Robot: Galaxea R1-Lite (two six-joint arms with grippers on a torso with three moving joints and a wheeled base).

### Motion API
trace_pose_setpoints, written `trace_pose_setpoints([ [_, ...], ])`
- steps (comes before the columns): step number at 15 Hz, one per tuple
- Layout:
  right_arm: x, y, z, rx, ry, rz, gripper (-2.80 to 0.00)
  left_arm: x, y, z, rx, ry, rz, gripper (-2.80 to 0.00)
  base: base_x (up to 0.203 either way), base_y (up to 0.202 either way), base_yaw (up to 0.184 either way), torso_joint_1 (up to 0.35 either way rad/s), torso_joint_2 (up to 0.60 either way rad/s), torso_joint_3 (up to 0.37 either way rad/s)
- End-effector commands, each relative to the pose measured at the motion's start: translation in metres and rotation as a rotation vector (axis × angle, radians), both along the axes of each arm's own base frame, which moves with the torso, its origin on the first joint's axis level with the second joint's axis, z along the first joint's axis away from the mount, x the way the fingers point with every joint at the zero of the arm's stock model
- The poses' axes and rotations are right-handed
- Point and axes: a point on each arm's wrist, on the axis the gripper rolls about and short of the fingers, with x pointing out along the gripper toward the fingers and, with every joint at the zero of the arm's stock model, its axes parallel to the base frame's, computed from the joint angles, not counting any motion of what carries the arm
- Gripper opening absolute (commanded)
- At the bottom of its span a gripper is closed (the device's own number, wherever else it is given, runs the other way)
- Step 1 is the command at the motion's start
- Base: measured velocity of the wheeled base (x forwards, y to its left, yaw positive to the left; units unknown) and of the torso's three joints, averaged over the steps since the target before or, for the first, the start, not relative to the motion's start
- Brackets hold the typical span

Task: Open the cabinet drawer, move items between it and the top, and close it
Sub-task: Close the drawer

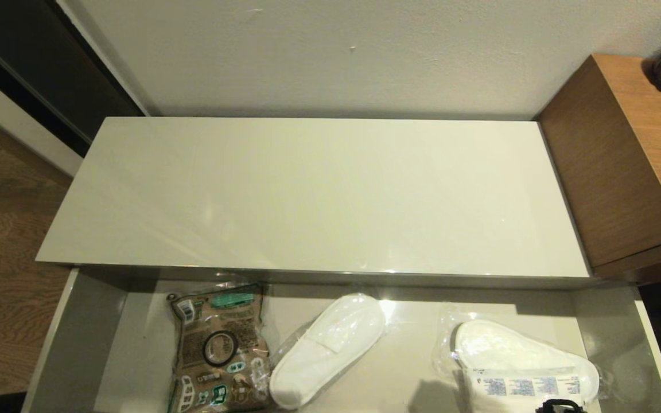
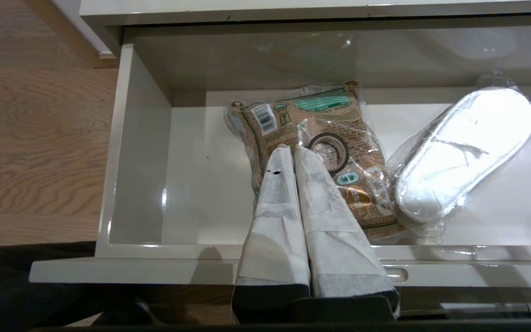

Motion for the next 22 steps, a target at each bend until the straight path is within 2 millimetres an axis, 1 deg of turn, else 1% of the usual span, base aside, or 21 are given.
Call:
trace_pose_setpoints([
  [1,-0.008,-0.01,0.021,0.069,0.021,0.047,-2.8,0.0,0.0,0.0,0.0,0.001,0.0,-2.8,0.0,0.0,0.0,0.0,0.0,0.0],
  [2,-0.01,-0.011,0.025,0.089,0.078,0.057,-2.8,0.0,0.0,0.0,0.0,0.002,0.0,-2.8,0.0,0.0,0.0,0.0,0.0,0.0],
  [3,-0.01,-0.011,0.024,0.085,0.096,0.055,-2.8,0.0,0.0,0.0,0.0,0.002,0.0,-2.8,0.0,0.0,0.0,0.0,0.0,0.0],
  [8,-0.008,-0.01,-0.001,-0.037,0.194,0.036,-2.8,0.0,0.0,0.0,0.0,0.001,0.0,-2.8,0.0,0.0,0.0,0.0,0.0,0.0],
  [11,-0.008,-0.009,-0.008,-0.011,0.187,0.038,-2.8,0.0,0.0,0.0,0.0,0.001,0.0,-2.8,0.0,0.0,0.0,0.0,0.0,0.0],
  [14,-0.004,-0.009,-0.023,-0.049,0.226,0.014,-2.8,0.0,0.0,0.0,0.0,0.002,0.0,-2.8,0.0,0.0,0.0,0.0,0.0,0.0],
  [16,0.004,-0.005,-0.027,-0.008,0.187,-0.013,-2.8,0.0,0.0,0.0,0.0,0.001,0.0,-2.8,0.0,0.0,0.0,0.0,0.0,0.0],
  [18,0.014,0.0,-0.026,0.018,0.095,-0.091,-2.8,0.0,0.0,0.0,0.0,0.002,-0.001,-2.8,0.0,0.0,0.0,0.0,0.0,0.0],
  [19,0.016,0.001,-0.026,0.022,0.077,-0.105,-2.8,0.0,0.0,0.0,0.0,0.002,0.0,-2.8,0.0,0.0,0.0,0.0,0.0,0.0],
  [20,0.02,0.004,-0.025,0.021,0.021,-0.128,-2.8,0.0,0.0,0.0,0.0,0.002,0.0,-2.8,0.0,0.0,0.0,0.0,0.0,0.0],
  [22,0.029,0.004,-0.023,0.021,-0.043,-0.174,-2.8,0.0,0.0,0.0,0.0,0.002,0.0,-2.8,0.0,0.0,0.0,0.0,0.0,0.0],
])
